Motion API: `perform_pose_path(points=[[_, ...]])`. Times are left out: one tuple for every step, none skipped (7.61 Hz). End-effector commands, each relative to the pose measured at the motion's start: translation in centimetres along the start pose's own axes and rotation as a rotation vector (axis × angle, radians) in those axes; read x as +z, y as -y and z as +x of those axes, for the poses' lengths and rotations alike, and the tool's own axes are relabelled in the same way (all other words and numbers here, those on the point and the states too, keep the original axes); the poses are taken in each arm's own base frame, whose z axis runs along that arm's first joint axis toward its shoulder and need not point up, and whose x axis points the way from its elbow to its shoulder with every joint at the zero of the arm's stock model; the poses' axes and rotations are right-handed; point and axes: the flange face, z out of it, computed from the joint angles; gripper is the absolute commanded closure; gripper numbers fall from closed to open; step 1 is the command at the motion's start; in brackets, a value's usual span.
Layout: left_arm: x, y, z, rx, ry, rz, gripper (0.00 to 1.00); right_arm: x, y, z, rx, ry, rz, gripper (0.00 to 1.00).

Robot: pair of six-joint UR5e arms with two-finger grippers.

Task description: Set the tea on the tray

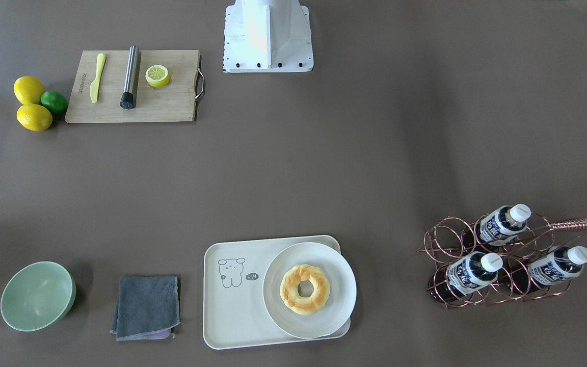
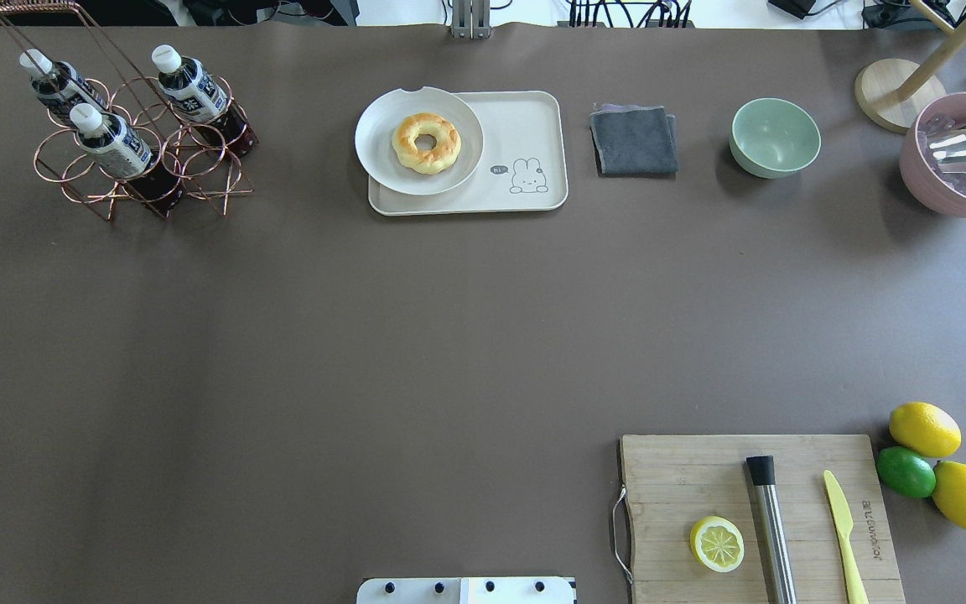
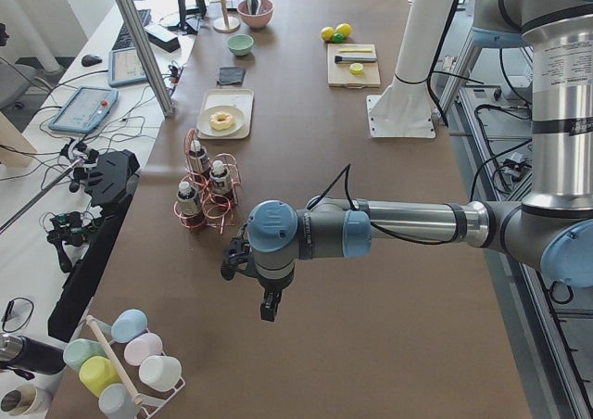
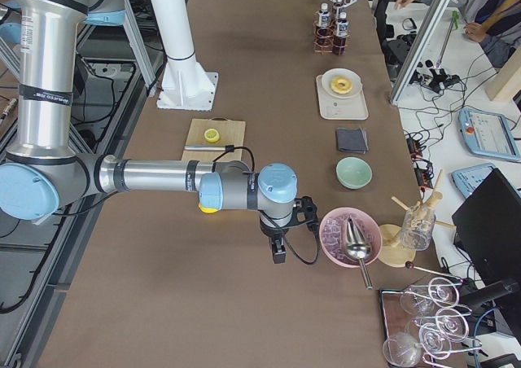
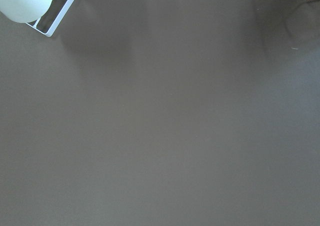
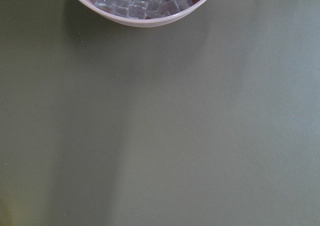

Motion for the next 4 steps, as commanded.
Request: perform_pose_path(points=[[-0.37, 0.48, 0.22, 0.003, 0.003, 0.007, 0.02, -0.33, -0.25, -0.40, -0.004, 0.001, 0.005, 0.00], [-0.46, 0.21, 0.39, 0.008, 0.004, 0.009, 0.02, -0.32, -0.29, -0.31, -0.002, 0.000, 0.005, 0.00], [-0.41, 0.13, 0.36, 0.004, 0.003, 0.008, 0.02, -0.27, -0.38, -0.28, -0.001, 0.001, 0.004, 0.00], [-0.46, 0.15, 0.42, 0.005, 0.002, 0.009, 0.02, -0.28, -0.44, -0.30, -0.001, 0.001, 0.004, 0.00]])
